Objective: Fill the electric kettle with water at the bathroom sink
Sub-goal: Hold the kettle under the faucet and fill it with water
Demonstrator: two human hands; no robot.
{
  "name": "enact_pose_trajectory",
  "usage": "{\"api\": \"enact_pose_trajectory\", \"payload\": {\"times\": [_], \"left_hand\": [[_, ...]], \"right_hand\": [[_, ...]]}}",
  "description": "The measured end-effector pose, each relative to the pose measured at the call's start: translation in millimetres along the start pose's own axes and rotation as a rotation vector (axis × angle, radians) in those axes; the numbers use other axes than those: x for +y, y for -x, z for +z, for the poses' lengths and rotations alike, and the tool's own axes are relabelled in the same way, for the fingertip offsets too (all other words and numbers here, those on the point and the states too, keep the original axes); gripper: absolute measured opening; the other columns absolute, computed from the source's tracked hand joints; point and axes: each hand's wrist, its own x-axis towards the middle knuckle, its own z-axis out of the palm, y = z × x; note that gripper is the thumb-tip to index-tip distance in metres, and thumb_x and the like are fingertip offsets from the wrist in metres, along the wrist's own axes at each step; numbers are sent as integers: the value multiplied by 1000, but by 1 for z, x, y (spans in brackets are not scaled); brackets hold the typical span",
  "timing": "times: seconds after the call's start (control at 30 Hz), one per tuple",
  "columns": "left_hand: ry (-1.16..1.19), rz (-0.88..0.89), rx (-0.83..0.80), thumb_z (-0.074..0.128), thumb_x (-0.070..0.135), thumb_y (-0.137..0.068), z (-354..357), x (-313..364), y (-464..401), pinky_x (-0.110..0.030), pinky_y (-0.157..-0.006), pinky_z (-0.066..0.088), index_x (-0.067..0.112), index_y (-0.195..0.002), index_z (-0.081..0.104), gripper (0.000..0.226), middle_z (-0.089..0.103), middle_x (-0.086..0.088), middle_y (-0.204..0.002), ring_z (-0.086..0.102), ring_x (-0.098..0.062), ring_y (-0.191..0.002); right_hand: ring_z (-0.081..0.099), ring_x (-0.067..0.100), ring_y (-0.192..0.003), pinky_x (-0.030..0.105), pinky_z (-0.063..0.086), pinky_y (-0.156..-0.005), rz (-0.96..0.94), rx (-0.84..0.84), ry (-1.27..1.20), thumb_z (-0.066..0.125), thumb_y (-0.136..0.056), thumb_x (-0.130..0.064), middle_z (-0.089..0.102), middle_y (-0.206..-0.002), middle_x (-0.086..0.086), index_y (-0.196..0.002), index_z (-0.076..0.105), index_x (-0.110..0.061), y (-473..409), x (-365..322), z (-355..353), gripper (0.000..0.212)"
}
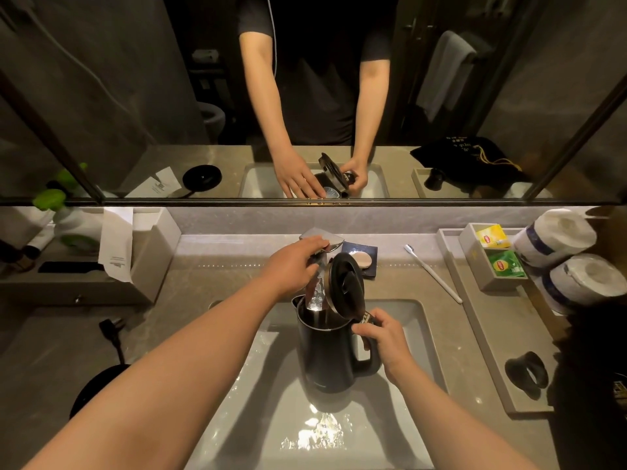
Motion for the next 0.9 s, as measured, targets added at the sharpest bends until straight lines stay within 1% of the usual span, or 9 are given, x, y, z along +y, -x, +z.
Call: {"api": "enact_pose_trajectory", "payload": {"times": [0.17,0.37,0.5,0.57,0.67,0.73,0.8,0.9], "left_hand": [[5,-8,-6,62,13,-86,2,-2,1,-32,-99,34,32,-138,42,59,40,6,-147,43,-19,-127],[-7,-5,-5,62,16,-86,4,-3,2,-35,-98,37,35,-138,39,60,42,6,-146,45,-19,-125],[-10,-2,4,62,17,-85,6,-6,1,-33,-98,36,35,-138,39,61,40,7,-147,44,-18,-126],[-13,3,5,62,16,-85,7,-7,1,-32,-98,35,36,-138,39,62,39,8,-148,43,-18,-127],[-9,3,11,63,16,-83,9,-8,0,-30,-95,34,39,-136,38,63,40,8,-147,45,-19,-126],[-10,2,9,63,17,-83,10,-9,0,-29,-93,35,41,-135,36,63,40,8,-147,45,-19,-125],[-13,7,10,63,18,-83,10,-9,1,-29,-91,35,44,-133,34,64,40,9,-146,46,-19,-124],[-12,17,18,63,19,-82,11,-10,0,-26,-88,33,46,-131,32,64,40,10,-146,47,-18,-123]], "right_hand": [[49,20,-52,30,41,-50,-5,14,-8,75,-60,-19,49,-54,3,-69,54,-6,2,1,3,26],[51,20,-56,30,44,-51,-5,25,3,74,-61,-21,52,-56,4,-71,56,-6,2,3,3,26],[52,18,-55,26,45,-48,-5,29,6,74,-62,-22,53,-54,0,-69,56,-8,2,5,1,24],[52,19,-56,28,45,-50,-3,29,5,75,-62,-22,53,-55,1,-69,56,-8,2,6,1,24],[53,21,-59,31,45,-54,-4,34,5,75,-61,-22,53,-59,6,-72,57,-6,1,7,0,27],[52,22,-60,32,43,-55,-5,44,0,75,-60,-22,53,-58,5,-70,57,-7,1,8,0,26],[52,22,-59,31,43,-54,-5,52,-6,76,-59,-22,53,-56,2,-66,56,-10,1,10,-1,24],[51,21,-56,29,43,-52,-10,50,-22,76,-59,-22,53,-54,1,-66,56,-10,1,13,-1,24]]}}
